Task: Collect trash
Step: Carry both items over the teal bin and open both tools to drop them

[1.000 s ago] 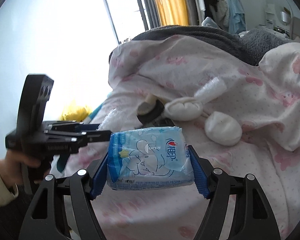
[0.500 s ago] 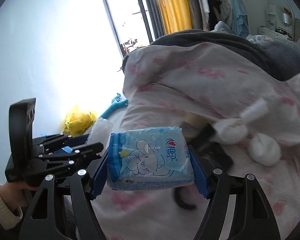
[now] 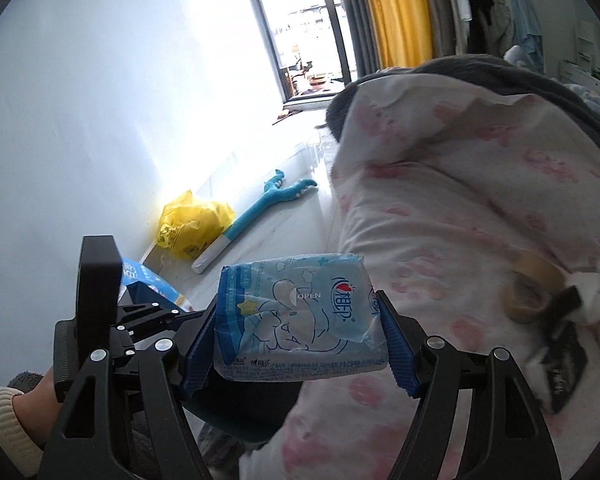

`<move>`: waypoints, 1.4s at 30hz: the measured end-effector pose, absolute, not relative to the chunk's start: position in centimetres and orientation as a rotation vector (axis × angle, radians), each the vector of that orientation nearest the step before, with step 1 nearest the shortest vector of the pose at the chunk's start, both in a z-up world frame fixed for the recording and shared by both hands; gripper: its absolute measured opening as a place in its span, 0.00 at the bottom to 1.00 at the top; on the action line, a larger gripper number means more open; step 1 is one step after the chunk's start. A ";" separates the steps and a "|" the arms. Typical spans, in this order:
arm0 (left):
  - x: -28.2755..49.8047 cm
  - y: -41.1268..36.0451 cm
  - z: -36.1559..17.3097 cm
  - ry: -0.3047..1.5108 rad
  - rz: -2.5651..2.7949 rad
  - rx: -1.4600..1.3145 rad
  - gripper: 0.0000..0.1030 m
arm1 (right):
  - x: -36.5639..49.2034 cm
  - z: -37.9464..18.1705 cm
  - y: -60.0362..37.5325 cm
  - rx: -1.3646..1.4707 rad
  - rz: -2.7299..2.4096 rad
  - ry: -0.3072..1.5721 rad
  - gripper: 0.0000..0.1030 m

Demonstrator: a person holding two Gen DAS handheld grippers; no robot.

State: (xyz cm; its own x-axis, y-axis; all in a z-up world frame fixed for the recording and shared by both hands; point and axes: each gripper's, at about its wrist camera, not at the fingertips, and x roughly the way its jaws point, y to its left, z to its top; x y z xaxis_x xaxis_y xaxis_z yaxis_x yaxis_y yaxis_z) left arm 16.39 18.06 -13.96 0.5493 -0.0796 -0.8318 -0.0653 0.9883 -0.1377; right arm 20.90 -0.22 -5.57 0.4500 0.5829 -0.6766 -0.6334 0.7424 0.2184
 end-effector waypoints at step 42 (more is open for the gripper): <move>10.4 28.3 -12.9 0.987 0.096 -0.260 0.76 | 22.4 -18.1 15.0 -0.158 0.777 1.137 0.72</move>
